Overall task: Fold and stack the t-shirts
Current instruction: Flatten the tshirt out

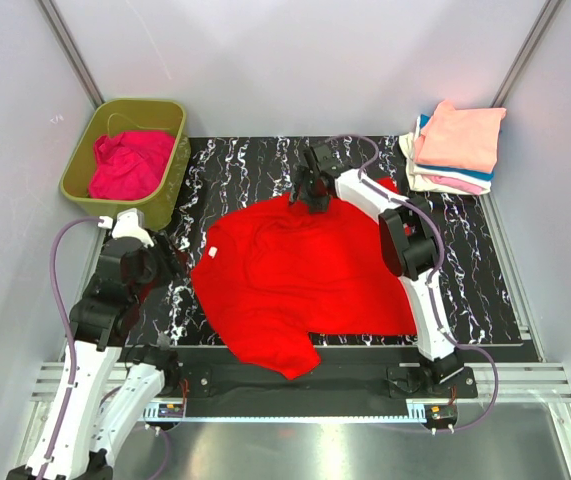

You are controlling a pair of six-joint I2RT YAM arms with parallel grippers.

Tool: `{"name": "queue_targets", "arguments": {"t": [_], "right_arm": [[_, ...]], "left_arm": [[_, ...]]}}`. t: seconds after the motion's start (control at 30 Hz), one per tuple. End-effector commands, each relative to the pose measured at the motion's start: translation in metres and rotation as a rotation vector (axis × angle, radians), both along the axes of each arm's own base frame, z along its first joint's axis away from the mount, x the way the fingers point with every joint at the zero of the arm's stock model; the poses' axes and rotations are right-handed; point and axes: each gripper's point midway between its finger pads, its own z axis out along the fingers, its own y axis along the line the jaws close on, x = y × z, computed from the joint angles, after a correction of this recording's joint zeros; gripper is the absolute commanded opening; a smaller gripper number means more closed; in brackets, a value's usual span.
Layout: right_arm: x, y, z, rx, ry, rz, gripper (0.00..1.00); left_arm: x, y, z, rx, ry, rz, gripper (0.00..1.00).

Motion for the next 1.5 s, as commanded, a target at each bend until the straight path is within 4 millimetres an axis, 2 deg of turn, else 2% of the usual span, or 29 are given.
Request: {"name": "queue_targets", "arguments": {"t": [0.0,0.07,0.1,0.13,0.17,0.2,0.23,0.4,0.47,0.63,0.67,0.87,1.0,1.1,1.13,1.23,1.27,1.33,1.37,1.47], "right_arm": [[0.005,-0.008,0.051,-0.126,-0.109,0.100,0.68],[0.019,-0.010,0.058,-0.184,-0.157,0.102,0.66],[0.019,-0.011,0.055,-0.207,-0.148,0.112,0.63],[0.022,-0.011,0.042,-0.235,-0.138,0.126,0.62],[0.031,-0.008,0.052,-0.239,-0.171,0.119,0.61],[0.031,-0.011,0.047,-0.260,-0.155,0.124,0.60],[0.041,-0.009,0.048,-0.271,-0.173,0.131,0.58],[0.048,-0.012,0.040,-0.321,-0.169,0.140,0.56],[0.046,-0.013,0.035,-0.336,-0.160,0.138,0.53],[0.022,-0.011,0.009,-0.354,-0.068,0.174,0.52],[0.017,-0.005,0.006,-0.345,-0.062,0.189,0.53],[0.011,0.008,-0.015,-0.354,-0.040,0.239,0.56],[0.009,0.008,-0.024,-0.381,-0.028,0.246,0.49],[0.010,0.000,-0.027,-0.417,-0.032,0.240,0.35],[0.010,-0.002,-0.025,-0.425,-0.033,0.239,0.29],[0.014,-0.004,-0.015,-0.437,-0.063,0.234,0.25],[0.016,-0.003,-0.011,-0.435,-0.077,0.234,0.18],[0.025,0.003,0.005,-0.414,-0.132,0.238,0.12],[0.031,0.010,0.014,-0.381,-0.168,0.246,0.05],[0.044,0.031,0.043,-0.292,-0.269,0.287,0.02]], "left_arm": [[0.009,-0.002,0.007,-0.008,-0.049,-0.017,0.63],[0.009,-0.001,0.007,-0.010,-0.047,-0.017,0.63],[0.010,-0.001,0.007,-0.010,-0.048,-0.017,0.63],[0.010,-0.001,0.007,-0.011,-0.048,-0.018,0.63],[0.010,-0.002,0.007,-0.010,-0.047,-0.021,0.63],[0.010,-0.001,0.007,-0.013,-0.048,-0.018,0.63],[0.010,-0.001,0.007,-0.012,-0.046,-0.019,0.63],[0.011,0.000,0.007,-0.014,-0.050,-0.015,0.62],[0.012,0.000,0.008,-0.017,-0.053,-0.016,0.62],[0.013,0.002,0.008,-0.022,-0.055,-0.014,0.61],[0.013,0.001,0.008,-0.024,-0.055,-0.019,0.61],[0.014,0.002,0.008,-0.026,-0.055,-0.016,0.61],[0.013,0.002,0.007,-0.026,-0.055,-0.014,0.61],[0.014,0.003,0.008,-0.026,-0.056,-0.014,0.61],[0.014,0.002,0.008,-0.028,-0.057,-0.015,0.60],[0.014,0.002,0.007,-0.028,-0.054,-0.015,0.60],[0.014,0.003,0.008,-0.030,-0.056,-0.013,0.60],[0.014,0.003,0.007,-0.030,-0.056,-0.013,0.59],[0.014,0.003,0.008,-0.031,-0.057,-0.013,0.59],[0.014,0.003,0.008,-0.030,-0.057,-0.011,0.59]]}}
